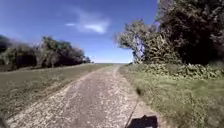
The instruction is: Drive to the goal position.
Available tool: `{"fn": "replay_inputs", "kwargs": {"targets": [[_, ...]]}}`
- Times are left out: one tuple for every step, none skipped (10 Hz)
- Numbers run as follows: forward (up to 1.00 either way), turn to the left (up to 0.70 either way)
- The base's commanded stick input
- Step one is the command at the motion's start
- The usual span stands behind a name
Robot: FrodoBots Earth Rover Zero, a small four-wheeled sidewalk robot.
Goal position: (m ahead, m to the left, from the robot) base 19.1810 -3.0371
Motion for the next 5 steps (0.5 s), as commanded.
{"fn": "replay_inputs", "kwargs": {"targets": [[0.5,0.0],[0.5,0.0],[0.5,0.05],[0.5,0.26],[0.5,0.41]]}}
